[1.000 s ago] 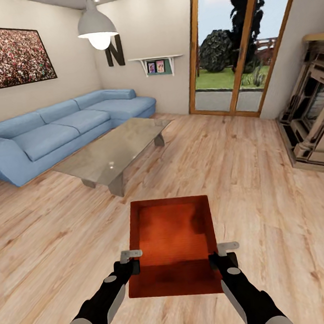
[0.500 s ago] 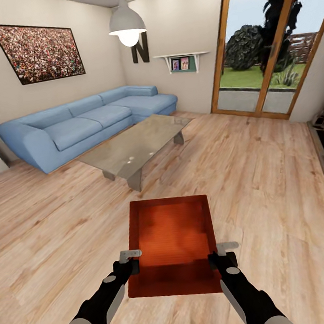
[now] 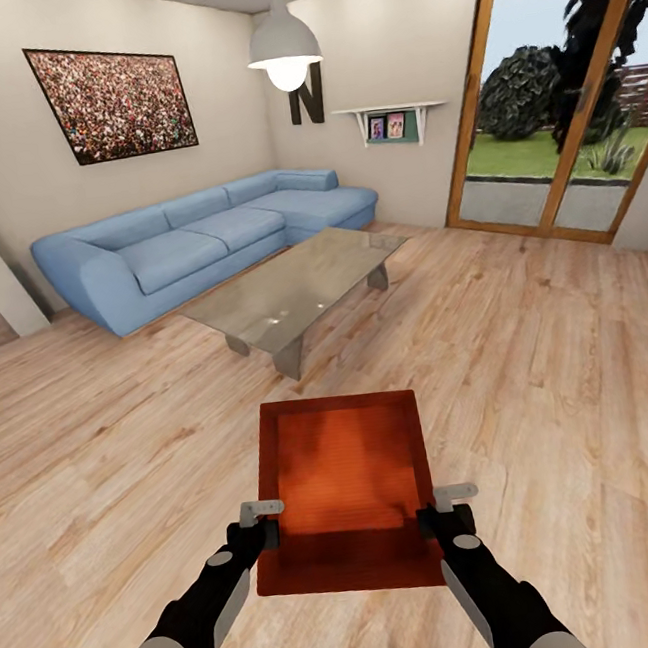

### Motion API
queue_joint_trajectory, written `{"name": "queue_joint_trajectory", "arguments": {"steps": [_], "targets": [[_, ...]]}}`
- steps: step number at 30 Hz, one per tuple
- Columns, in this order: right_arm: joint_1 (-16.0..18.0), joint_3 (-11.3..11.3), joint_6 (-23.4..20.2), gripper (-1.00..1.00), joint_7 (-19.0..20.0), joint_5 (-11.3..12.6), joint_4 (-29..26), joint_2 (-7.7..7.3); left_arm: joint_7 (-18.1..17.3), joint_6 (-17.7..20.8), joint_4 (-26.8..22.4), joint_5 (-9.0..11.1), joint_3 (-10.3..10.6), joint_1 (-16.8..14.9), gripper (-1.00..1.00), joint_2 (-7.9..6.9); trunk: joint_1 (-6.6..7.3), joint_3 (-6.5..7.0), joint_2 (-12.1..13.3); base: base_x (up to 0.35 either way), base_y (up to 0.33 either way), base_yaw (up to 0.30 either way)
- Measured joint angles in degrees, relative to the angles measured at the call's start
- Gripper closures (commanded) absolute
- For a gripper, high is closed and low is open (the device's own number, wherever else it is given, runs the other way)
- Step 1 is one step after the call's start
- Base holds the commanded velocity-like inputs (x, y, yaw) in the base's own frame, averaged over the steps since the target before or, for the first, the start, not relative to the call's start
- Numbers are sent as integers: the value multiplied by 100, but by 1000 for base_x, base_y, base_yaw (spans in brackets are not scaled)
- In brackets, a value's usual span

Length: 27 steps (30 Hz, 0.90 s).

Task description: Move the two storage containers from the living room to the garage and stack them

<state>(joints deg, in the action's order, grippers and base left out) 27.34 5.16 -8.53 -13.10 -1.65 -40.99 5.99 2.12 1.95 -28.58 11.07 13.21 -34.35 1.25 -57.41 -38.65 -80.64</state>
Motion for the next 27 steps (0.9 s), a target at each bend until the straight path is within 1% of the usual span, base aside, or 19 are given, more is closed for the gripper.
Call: {"name": "queue_joint_trajectory", "arguments": {"steps": [6,9,27], "targets": [[-1,1,1,100,3,7,2,-4,1,-5,9,-5,-4,-1,100,6,0,0,0,0,0,1],[0,2,1,100,3,5,2,-6,2,-5,6,-5,-4,0,100,6,0,0,0,0,0,90],[1,20,-2,100,-16,18,5,-4,6,-4,6,11,12,0,100,-2,0,0,0,0,0,261]]}}
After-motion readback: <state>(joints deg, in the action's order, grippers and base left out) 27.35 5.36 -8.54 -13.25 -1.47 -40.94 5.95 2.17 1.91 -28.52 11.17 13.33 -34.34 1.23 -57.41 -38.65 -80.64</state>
